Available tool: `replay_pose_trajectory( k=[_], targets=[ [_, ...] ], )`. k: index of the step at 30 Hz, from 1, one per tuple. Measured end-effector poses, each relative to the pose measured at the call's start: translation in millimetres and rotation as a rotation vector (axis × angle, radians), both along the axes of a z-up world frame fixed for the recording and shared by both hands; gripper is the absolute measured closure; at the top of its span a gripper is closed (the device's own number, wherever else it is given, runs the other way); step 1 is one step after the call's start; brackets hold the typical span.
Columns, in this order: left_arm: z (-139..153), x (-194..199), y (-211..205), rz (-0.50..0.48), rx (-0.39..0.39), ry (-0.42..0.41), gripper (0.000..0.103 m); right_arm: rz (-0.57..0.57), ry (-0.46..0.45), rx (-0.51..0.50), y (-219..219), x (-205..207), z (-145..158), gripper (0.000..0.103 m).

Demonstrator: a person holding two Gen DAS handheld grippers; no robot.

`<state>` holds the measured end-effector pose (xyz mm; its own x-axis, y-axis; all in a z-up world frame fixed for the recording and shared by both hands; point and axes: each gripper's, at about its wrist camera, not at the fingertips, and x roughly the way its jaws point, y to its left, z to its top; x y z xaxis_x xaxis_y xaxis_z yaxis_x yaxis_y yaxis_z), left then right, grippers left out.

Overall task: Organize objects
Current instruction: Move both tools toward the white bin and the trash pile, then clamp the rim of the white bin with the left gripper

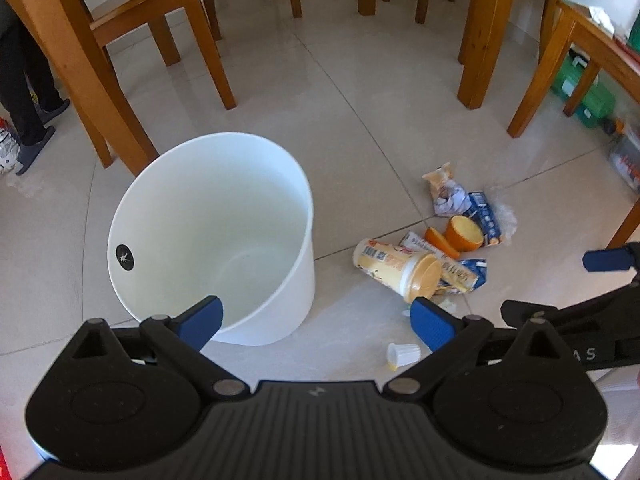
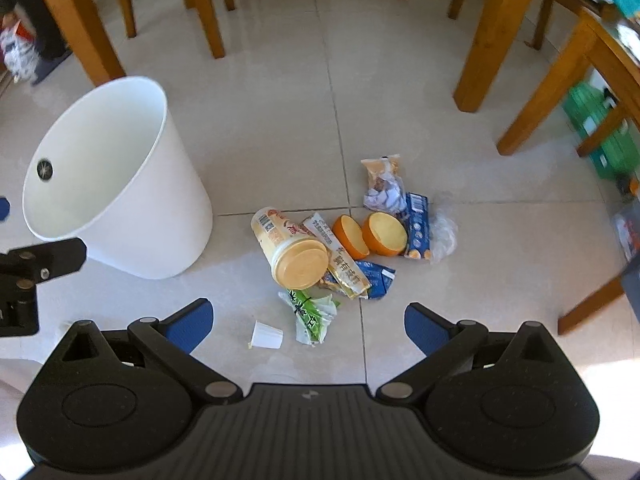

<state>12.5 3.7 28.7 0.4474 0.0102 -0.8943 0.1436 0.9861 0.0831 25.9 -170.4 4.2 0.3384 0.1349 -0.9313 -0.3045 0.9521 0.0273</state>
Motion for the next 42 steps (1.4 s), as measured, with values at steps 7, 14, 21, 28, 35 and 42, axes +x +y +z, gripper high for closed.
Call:
replay_pose_trajectory(
  k=[7, 14, 21, 28, 35, 42],
  targets=[
    [-17.3, 6.4, 13.7, -0.023, -0.014, 0.031, 0.003, 0.031, 0.039, 0.026, 12.6, 7.9, -30.9, 0.000],
    [-24.7, 15.5, 24.7, -0.068, -0.008, 0.021, 0.003, 0.011, 0.082, 0.067, 19.0, 18.2, -37.6, 0.000],
    [-19.7, 33.5, 43.3, -0.131, -0.005, 0.018, 0.006, 0.025, 0.097, 0.066, 28.7, 20.7, -37.6, 0.000],
    [2.3, 58.3, 97.5, -0.106, -0.051, -0.033, 0.006, 0.038, 0.102, 0.083, 35.3, 21.4, -35.1, 0.000],
    [-14.1, 96.5, 167.4, 0.004, -0.013, -0.020, 0.012, 0.046, 0.109, 0.087, 39.2, 22.8, -35.7, 0.000],
    [-59.0, 133.9, 222.4, 0.121, -0.064, 0.109, 0.042, 0.041, 0.130, 0.073, 39.5, 27.5, -42.9, 0.000]
  ],
)
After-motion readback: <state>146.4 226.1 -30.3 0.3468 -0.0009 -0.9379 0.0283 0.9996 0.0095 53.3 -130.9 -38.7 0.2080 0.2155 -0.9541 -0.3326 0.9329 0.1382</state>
